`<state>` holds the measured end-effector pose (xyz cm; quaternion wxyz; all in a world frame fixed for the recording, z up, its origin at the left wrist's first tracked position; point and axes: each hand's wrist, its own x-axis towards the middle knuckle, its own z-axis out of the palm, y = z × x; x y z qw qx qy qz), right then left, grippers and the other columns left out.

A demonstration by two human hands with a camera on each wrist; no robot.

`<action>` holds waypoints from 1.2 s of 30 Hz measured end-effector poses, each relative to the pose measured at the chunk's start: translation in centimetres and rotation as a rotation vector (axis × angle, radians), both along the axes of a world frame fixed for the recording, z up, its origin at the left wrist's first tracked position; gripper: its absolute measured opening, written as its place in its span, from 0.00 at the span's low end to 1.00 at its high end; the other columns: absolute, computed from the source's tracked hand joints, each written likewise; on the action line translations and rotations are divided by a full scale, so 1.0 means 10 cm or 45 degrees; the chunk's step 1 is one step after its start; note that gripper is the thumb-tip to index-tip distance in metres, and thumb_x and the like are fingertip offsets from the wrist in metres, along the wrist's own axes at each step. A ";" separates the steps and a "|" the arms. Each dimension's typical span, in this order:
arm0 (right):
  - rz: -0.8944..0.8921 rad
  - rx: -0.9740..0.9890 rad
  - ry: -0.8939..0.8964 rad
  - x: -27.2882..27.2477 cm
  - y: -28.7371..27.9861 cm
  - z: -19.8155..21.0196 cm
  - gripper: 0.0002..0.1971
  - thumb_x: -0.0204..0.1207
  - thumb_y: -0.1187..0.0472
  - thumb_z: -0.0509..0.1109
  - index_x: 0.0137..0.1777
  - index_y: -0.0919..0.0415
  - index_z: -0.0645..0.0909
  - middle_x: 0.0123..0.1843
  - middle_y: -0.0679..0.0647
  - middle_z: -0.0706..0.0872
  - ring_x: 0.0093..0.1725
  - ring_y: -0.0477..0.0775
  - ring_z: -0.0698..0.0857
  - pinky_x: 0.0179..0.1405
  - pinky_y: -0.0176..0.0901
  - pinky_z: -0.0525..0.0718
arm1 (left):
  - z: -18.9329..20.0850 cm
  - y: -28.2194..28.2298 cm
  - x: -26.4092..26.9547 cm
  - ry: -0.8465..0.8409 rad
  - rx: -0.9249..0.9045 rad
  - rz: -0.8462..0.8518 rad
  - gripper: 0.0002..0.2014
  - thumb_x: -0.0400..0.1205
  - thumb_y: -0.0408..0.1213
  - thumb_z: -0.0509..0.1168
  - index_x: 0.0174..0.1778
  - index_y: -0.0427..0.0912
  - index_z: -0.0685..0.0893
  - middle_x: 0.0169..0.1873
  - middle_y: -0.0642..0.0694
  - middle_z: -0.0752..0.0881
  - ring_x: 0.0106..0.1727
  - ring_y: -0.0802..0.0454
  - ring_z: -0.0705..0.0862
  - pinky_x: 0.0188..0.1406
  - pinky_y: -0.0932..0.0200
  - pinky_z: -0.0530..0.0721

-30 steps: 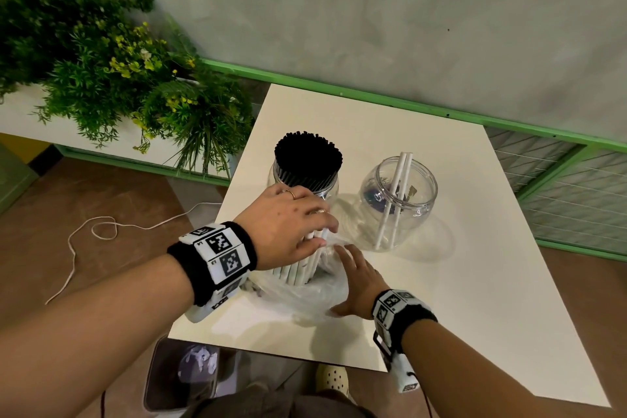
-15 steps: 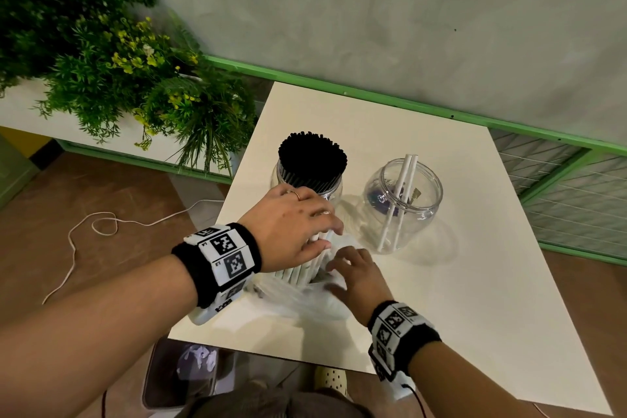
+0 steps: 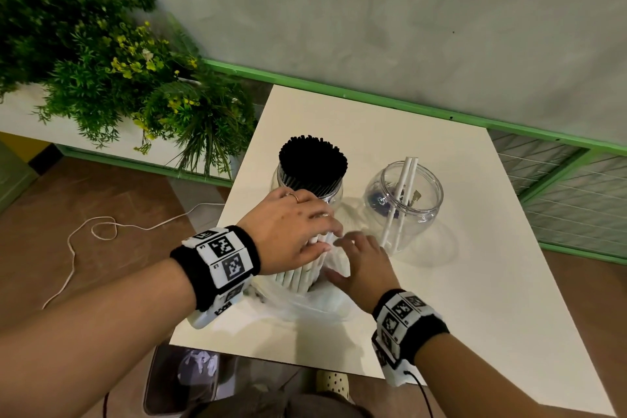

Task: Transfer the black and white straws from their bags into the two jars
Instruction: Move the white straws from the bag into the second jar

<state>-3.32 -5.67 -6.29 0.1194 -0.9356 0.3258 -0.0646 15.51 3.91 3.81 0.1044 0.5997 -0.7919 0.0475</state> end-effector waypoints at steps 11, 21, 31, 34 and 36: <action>0.054 0.378 0.689 0.12 0.05 -0.41 0.71 0.54 0.22 0.72 0.81 0.52 0.26 0.82 0.50 0.23 0.82 0.56 0.27 0.81 0.64 0.39 | 0.00 -0.01 -0.03 -0.019 0.022 -0.005 0.16 0.79 0.56 0.53 0.60 0.62 0.77 0.57 0.59 0.82 0.60 0.52 0.80 0.57 0.46 0.77; 0.130 0.251 0.507 -0.19 0.04 -0.63 0.55 0.63 0.19 0.41 0.79 0.53 0.24 0.77 0.47 0.19 0.82 0.51 0.29 0.84 0.55 0.44 | -0.01 0.04 0.10 -0.082 0.005 0.033 0.18 0.80 0.56 0.52 0.64 0.62 0.77 0.63 0.58 0.81 0.65 0.50 0.77 0.54 0.47 0.78; -0.140 0.392 0.385 -0.04 -0.14 -0.51 0.68 0.50 0.33 0.82 0.83 0.52 0.44 0.83 0.48 0.49 0.81 0.54 0.54 0.78 0.52 0.62 | -0.01 0.08 0.10 -0.039 -0.039 -0.010 0.17 0.81 0.55 0.54 0.63 0.61 0.79 0.62 0.60 0.81 0.65 0.52 0.77 0.55 0.50 0.76; -0.106 0.420 0.449 0.03 -0.22 -0.48 0.67 0.50 0.36 0.84 0.83 0.54 0.46 0.81 0.52 0.53 0.79 0.58 0.57 0.78 0.53 0.64 | -0.01 0.07 0.08 -0.037 -0.032 -0.001 0.17 0.80 0.55 0.55 0.63 0.62 0.78 0.61 0.61 0.81 0.65 0.52 0.77 0.54 0.49 0.77; -0.064 0.499 0.509 0.01 -0.28 -0.40 0.66 0.52 0.38 0.84 0.84 0.55 0.47 0.82 0.54 0.51 0.79 0.60 0.57 0.78 0.54 0.65 | -0.01 0.07 0.08 -0.038 -0.021 0.017 0.17 0.80 0.56 0.54 0.63 0.62 0.78 0.61 0.62 0.80 0.65 0.52 0.77 0.54 0.49 0.76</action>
